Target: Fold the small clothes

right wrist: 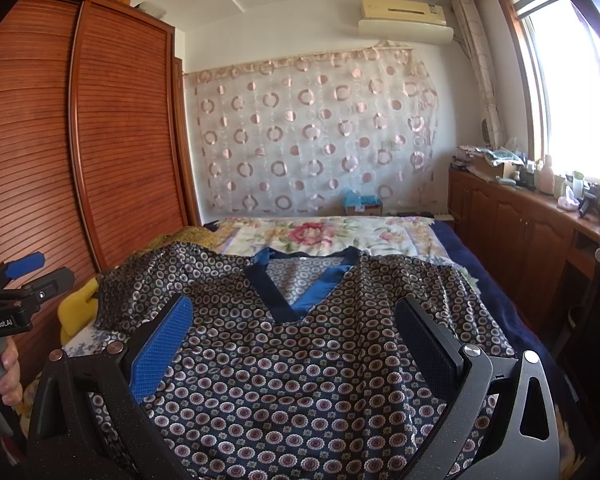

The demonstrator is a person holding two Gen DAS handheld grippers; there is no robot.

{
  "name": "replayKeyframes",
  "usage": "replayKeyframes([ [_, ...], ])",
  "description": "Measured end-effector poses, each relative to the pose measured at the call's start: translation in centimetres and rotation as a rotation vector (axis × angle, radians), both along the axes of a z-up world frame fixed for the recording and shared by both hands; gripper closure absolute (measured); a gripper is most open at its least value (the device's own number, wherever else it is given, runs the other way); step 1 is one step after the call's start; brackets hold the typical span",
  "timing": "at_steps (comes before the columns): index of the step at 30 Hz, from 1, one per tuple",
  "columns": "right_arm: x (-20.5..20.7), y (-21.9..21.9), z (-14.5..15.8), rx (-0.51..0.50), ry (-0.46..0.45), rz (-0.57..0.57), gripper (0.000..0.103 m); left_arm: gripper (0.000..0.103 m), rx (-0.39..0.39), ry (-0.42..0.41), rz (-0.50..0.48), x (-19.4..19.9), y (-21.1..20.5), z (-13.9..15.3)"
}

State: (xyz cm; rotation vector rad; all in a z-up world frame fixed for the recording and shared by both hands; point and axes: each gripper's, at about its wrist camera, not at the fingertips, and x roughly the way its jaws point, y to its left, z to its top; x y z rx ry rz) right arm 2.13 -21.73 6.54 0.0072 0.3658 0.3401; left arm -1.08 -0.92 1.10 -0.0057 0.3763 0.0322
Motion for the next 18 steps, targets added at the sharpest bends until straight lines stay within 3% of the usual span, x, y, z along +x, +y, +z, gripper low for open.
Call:
replayKeyframes([
  [18,0.05,0.02,-0.08,0.002,-0.001,0.001,0.0,0.0,0.007,-0.006,0.001,-0.26,-0.35,0.11],
])
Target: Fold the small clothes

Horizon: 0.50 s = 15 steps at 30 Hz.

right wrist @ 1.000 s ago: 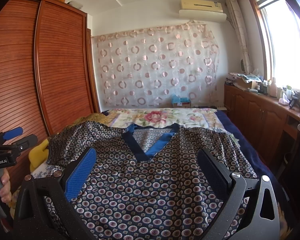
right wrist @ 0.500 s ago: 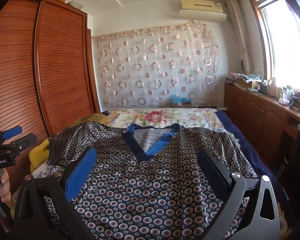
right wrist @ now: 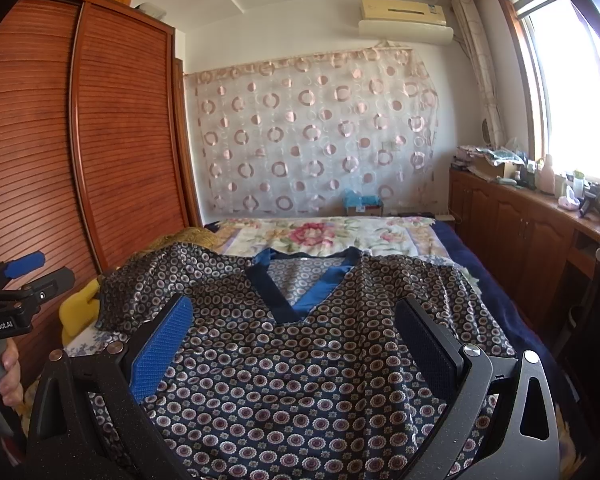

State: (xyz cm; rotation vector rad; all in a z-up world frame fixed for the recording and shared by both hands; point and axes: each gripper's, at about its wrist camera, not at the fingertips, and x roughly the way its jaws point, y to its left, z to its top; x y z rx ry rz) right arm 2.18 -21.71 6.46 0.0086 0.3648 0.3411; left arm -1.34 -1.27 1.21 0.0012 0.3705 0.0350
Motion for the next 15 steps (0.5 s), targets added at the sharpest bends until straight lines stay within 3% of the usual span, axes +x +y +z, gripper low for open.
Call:
replayKeyframes([
  [15,-0.08,0.07,-0.03,0.002,-0.001,0.003,0.0,0.0,0.0,-0.001,-0.001,-0.01,-0.02,-0.01],
])
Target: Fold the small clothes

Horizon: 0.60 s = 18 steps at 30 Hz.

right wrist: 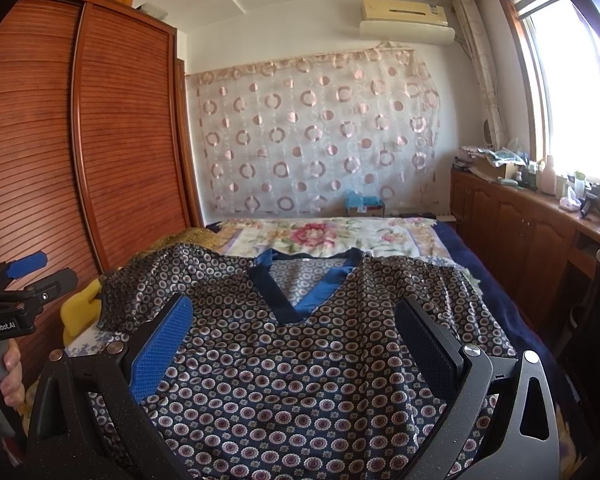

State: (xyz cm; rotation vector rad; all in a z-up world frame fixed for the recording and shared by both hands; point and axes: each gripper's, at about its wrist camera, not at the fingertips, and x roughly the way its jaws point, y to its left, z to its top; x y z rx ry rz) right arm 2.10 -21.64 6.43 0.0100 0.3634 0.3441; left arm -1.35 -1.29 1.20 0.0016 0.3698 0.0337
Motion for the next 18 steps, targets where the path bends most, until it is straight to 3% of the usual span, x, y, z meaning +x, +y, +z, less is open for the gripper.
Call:
replayKeyframes([
  [18,0.5,0.8,-0.4,-0.006,0.016,0.011,0.0,0.0,-0.012,0.038,0.017,0.7,1.0,-1.4],
])
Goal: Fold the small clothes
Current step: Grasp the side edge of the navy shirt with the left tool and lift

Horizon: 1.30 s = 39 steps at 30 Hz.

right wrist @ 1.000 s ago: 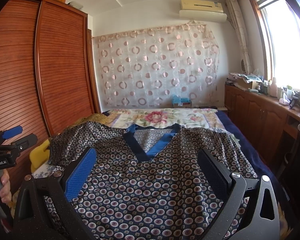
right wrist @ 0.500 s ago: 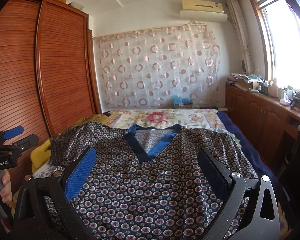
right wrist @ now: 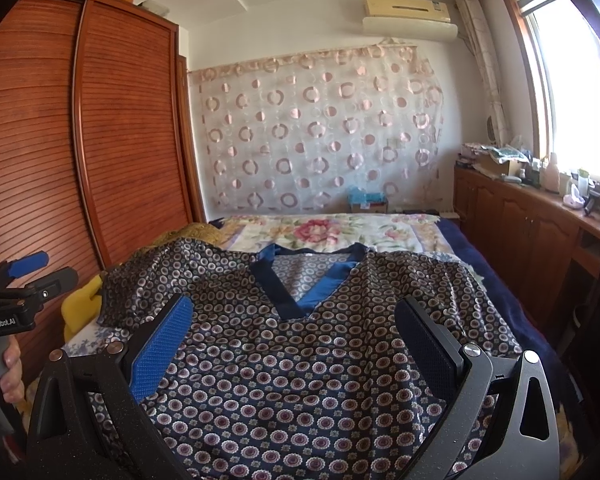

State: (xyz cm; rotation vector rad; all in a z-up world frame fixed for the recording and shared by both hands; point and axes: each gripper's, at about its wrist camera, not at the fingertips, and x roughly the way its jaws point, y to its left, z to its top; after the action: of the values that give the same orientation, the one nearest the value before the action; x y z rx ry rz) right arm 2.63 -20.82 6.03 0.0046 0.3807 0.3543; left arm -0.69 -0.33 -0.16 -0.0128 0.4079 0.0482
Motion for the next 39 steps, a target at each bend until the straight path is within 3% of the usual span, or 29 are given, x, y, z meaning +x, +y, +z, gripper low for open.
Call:
replayKeyframes([
  [10,1.7,1.4,-2.7,-0.039,0.05,0.04,0.0,0.0,-0.011,0.074,0.047,1.7,2.8,-3.1],
  [32,6.4,6.8,-7.2,-0.124,0.171,0.178,0.0,0.0,0.043,0.22,0.147,6.2,12.2,-6.8],
  [39,6.8,9.0,-7.4,-0.133,0.197,0.241,0.0,0.0,-0.084,0.314,0.091,8.7,16.1,-8.6],
])
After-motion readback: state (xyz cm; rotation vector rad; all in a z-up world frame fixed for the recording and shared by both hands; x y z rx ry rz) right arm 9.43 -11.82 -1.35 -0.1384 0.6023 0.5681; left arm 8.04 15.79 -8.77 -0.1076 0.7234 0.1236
